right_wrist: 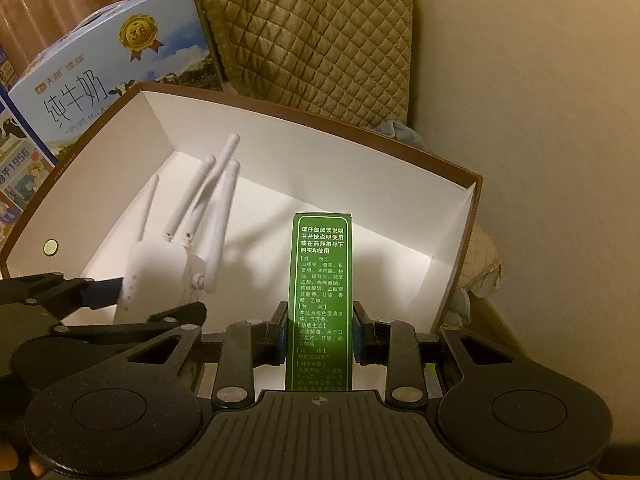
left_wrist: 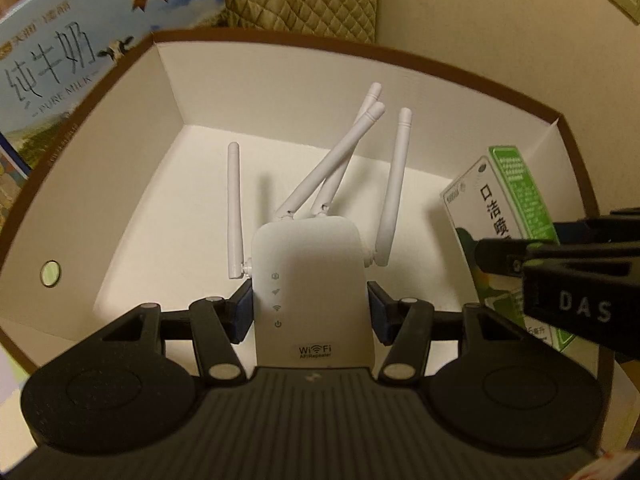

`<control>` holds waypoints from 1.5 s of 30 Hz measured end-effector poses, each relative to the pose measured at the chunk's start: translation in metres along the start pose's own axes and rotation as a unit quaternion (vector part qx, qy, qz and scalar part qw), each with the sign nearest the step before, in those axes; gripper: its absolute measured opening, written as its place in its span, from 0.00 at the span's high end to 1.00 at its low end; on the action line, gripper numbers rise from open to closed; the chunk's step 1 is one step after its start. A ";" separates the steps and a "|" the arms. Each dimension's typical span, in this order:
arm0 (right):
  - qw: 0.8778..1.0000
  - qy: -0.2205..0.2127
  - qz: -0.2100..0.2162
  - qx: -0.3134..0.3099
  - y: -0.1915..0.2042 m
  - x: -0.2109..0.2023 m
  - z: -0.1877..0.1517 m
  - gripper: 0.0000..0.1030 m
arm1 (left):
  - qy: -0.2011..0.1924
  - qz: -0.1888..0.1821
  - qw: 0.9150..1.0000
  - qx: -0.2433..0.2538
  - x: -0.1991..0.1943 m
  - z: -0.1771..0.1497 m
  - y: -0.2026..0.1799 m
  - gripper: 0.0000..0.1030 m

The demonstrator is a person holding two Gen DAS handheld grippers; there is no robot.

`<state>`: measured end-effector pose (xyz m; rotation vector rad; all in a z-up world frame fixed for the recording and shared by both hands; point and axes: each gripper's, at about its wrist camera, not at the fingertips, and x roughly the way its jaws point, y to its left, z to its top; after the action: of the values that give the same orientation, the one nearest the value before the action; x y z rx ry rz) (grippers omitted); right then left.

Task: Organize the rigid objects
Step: 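Carry both items over the cardboard box and lower them inside, then open both tools to release the repeater and green box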

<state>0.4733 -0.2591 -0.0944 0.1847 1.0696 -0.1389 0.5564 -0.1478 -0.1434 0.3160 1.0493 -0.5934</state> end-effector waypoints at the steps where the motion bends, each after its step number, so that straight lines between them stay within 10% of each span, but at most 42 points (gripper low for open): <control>1: 1.000 0.000 0.000 0.001 0.000 0.000 0.000 0.74 | 0.000 -0.005 1.000 -0.002 0.000 0.000 0.001 0.49; 16: 1.000 -0.006 0.020 0.006 0.006 0.003 0.006 0.73 | -0.020 0.006 1.000 -0.012 -0.013 -0.004 0.016 0.40; 22: 0.999 -0.020 0.037 0.002 0.009 -0.006 0.009 0.49 | -0.026 0.008 0.999 -0.020 -0.025 -0.009 0.021 0.40; 45: 0.995 -0.049 0.086 -0.006 0.002 -0.081 -0.034 0.48 | -0.074 0.017 0.994 -0.072 -0.125 -0.057 0.032 0.40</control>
<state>0.4060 -0.2480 -0.0390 0.2551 0.9514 0.0138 0.4891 -0.0543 -0.0615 0.1595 0.9365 -0.5000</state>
